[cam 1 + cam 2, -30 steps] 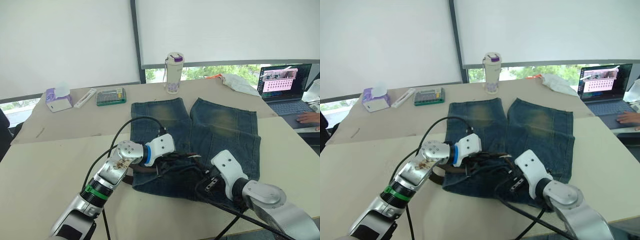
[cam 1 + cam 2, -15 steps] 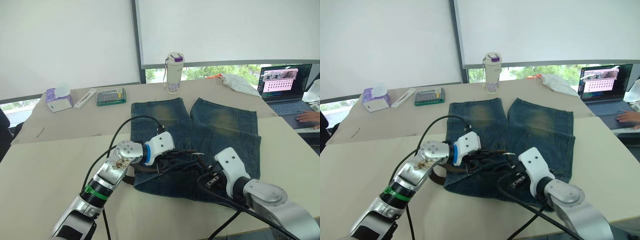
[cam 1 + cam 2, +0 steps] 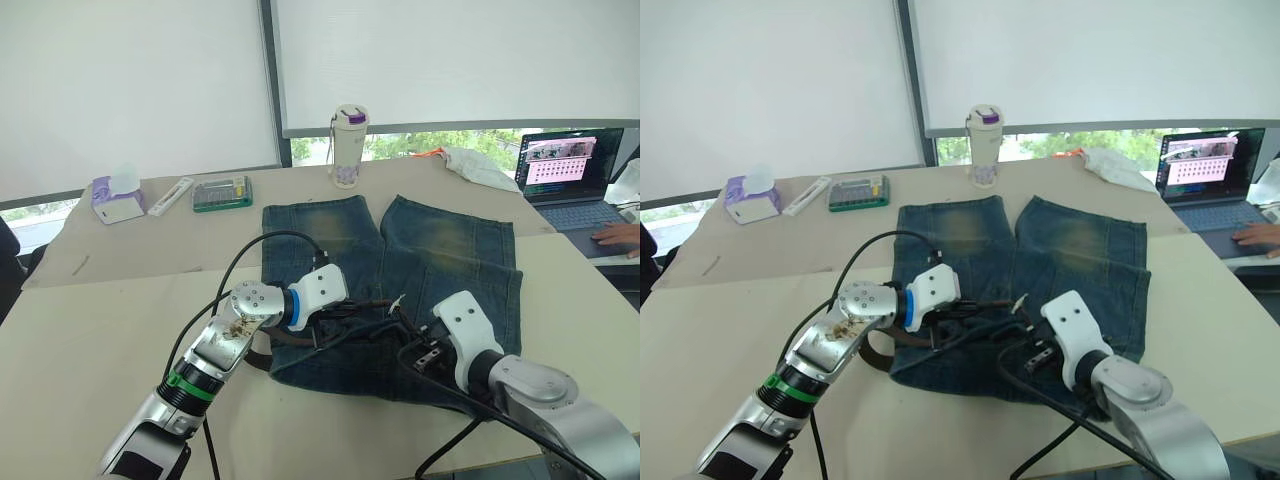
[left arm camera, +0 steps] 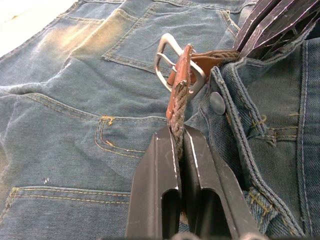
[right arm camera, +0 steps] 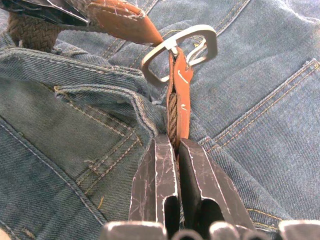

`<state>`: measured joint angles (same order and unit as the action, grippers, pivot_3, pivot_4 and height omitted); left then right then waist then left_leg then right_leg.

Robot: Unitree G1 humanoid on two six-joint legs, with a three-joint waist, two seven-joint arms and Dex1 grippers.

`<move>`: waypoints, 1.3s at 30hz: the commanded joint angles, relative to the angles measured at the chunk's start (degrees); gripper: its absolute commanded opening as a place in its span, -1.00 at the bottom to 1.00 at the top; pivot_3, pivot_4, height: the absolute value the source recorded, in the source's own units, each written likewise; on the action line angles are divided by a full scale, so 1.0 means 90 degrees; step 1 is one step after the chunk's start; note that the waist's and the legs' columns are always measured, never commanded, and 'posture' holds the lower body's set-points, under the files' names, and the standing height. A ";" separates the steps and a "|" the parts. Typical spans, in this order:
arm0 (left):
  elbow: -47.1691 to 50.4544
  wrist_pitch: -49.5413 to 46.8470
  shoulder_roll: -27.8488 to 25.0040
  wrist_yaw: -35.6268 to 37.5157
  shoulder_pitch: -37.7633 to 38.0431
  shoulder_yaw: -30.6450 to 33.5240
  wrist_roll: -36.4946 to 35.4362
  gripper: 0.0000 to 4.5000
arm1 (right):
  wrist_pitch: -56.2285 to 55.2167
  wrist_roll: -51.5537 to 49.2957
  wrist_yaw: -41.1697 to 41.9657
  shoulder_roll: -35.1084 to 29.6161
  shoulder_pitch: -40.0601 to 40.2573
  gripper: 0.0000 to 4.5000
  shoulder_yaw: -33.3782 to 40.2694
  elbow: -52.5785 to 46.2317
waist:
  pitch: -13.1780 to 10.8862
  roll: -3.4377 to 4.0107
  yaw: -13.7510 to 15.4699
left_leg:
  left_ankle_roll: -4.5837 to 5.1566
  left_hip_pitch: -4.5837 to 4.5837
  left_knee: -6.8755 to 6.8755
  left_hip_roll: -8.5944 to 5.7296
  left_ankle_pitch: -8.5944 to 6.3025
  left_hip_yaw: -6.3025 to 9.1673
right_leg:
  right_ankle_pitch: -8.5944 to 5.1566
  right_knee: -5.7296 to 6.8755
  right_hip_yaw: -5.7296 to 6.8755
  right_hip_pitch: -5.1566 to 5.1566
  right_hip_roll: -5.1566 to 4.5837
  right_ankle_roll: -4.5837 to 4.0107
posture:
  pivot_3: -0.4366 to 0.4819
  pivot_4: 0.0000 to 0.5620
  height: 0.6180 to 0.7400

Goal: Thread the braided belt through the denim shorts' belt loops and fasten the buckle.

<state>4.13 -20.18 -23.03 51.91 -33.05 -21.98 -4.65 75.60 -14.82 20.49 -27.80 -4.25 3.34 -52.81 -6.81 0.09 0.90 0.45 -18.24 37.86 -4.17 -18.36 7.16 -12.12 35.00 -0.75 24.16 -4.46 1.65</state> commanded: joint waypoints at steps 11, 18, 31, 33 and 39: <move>0.0333 0.0015 -0.0208 0.0222 0.0087 0.0128 -0.0049 -1.00 | 0.0005 0.0008 -0.0119 -0.0315 -0.0030 -0.99 0.0237 -0.0081 | 0.0002 0.0004 -0.0004 | 0.0000 0.0000 0.0000 0.0000 0.0000 0.0000 | 0.0000 0.0000 0.0000 0.0001 0.0000 0.0000 | -0.05 -0.47 1.00; 0.0320 0.0049 -0.0274 0.0277 0.0167 0.0084 0.0038 -1.00 | -0.0049 -0.0126 -0.0026 -0.0545 0.0138 -0.43 0.0048 -0.0262 | 0.0002 0.0004 -0.0025 | 0.0002 0.0001 -0.0001 0.0002 -0.0001 -0.0002 | 0.0000 0.0000 -0.0002 0.0000 0.0001 0.0000 | -0.05 -0.47 1.00; 0.0310 0.0091 -0.0293 0.0263 0.0205 0.0021 0.0169 -1.00 | -0.0135 -0.0281 -0.0056 -0.0571 -0.0542 -0.11 -0.0211 -0.0028 | 0.0002 0.0004 -0.0024 | 0.0002 0.0001 -0.0001 0.0002 -0.0002 -0.0002 | 0.0000 -0.0001 -0.0001 0.0002 0.0002 0.0000 | -0.05 -0.47 1.00; 0.0294 0.0032 -0.0288 0.0207 0.0199 0.0028 0.0228 -1.00 | -0.0047 -0.0654 0.0550 -0.1050 -0.0252 -0.11 -0.0086 -0.0341 | 0.0003 0.0006 -0.0005 | 0.0003 0.0001 -0.0001 0.0002 -0.0002 -0.0002 | 0.0000 -0.0001 -0.0001 0.0000 0.0001 0.0000 | -0.05 -0.47 1.00; 0.0111 0.0040 -0.0401 0.0189 0.0177 -0.0139 0.0554 -1.00 | -0.0312 -0.0861 0.0824 -0.1437 0.0109 -0.11 0.0230 -0.0448 | 0.0005 0.0005 -0.0025 | 0.0018 0.0004 0.0001 0.0002 -0.0010 -0.0008 | -0.0001 -0.0003 -0.0003 -0.0005 0.0002 0.0002 | -0.05 -0.47 1.00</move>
<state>5.17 -20.18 -25.68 53.84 -30.98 -23.06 -0.95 75.01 -22.46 27.94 -40.24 -3.10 3.48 -55.37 -6.77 0.14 0.68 0.62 -18.17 37.86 -4.15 -18.45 7.06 -12.12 34.97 -0.80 24.11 -4.45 1.67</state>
